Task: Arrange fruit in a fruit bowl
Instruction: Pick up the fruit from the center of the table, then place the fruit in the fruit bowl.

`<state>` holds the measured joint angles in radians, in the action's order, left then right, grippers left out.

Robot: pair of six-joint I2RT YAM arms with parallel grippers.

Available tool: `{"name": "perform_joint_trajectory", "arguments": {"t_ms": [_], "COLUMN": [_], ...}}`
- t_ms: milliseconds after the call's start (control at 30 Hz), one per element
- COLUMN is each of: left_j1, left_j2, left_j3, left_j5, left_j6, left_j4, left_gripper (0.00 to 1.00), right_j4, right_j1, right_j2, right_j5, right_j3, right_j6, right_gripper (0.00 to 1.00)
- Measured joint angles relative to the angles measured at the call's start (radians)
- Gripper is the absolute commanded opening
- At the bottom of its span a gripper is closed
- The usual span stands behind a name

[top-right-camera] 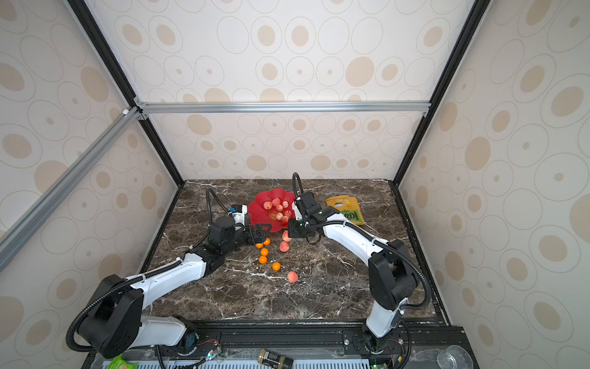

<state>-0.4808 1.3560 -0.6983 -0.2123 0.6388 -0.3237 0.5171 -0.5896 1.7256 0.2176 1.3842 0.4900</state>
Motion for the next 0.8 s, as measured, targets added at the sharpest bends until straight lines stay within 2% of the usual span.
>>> {"name": "perform_joint_trajectory", "arguments": {"t_ms": [300,467,800], "left_j1": [0.057,0.079,0.142], "left_j2": [0.018,0.070,0.161], "left_j3": [-0.036,-0.062,-0.088], "left_j5": [-0.047,-0.064,-0.087], "left_j6": [0.000,0.001,0.023], "left_j4": [-0.004,-0.020,-0.053], "left_gripper": [0.98,0.98,0.98], "right_j4": [0.024,0.006,-0.014], "right_j1": [0.000,0.000,0.000], "right_j2": [0.197,0.272,0.454], "right_j5": [-0.037,-0.011,0.014], "right_j3": [0.280,0.322,0.541], "right_j6": [0.010,-0.011,-0.042], "right_gripper": [0.00,0.00,0.00]}}
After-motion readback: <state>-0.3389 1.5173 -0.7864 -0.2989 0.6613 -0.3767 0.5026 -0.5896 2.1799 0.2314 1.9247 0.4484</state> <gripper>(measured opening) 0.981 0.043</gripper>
